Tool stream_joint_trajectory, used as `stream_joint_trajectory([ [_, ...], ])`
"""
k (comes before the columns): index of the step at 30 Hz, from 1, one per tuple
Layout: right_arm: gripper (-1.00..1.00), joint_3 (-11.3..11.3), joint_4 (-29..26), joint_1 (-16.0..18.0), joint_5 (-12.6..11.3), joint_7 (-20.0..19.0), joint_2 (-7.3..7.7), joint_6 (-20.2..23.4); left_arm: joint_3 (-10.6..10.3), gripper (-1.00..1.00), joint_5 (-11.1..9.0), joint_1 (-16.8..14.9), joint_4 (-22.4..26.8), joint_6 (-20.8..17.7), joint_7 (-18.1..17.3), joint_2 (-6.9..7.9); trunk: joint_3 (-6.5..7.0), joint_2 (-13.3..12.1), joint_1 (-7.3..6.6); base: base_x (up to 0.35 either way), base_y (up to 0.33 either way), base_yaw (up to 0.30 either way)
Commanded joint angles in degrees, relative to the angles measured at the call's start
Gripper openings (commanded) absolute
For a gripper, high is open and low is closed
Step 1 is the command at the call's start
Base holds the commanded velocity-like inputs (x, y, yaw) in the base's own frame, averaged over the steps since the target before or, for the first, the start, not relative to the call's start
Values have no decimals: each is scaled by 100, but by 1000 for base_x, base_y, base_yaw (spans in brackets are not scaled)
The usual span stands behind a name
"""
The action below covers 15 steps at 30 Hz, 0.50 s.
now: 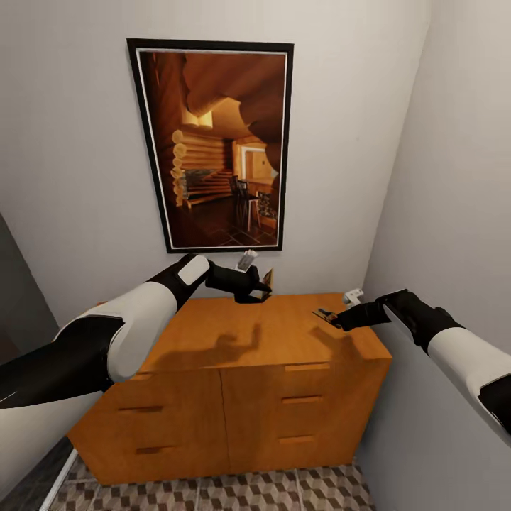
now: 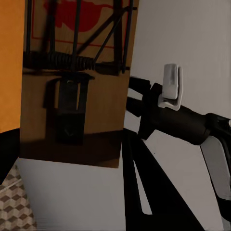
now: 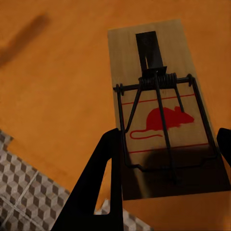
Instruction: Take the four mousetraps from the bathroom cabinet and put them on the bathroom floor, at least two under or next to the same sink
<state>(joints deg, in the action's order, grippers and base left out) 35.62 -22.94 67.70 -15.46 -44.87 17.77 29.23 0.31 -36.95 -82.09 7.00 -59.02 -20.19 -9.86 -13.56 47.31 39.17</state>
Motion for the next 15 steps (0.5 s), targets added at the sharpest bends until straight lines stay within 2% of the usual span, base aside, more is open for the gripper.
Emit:
stream_joint_trajectory([
  [1,-100,33,-9,6,-67,4,5,48,4,-100,105,-1,2,-1,-55,0,-7,7,1,-26,-7,35],
  [8,-100,33,-9,6,-70,4,-1,48,4,-100,176,82,35,5,-48,11,-3,7,1,-11,8,14],
  [15,-100,33,-9,6,-71,6,-2,48,4,-100,186,103,45,11,-47,18,-2,7,1,-77,226,1],
])
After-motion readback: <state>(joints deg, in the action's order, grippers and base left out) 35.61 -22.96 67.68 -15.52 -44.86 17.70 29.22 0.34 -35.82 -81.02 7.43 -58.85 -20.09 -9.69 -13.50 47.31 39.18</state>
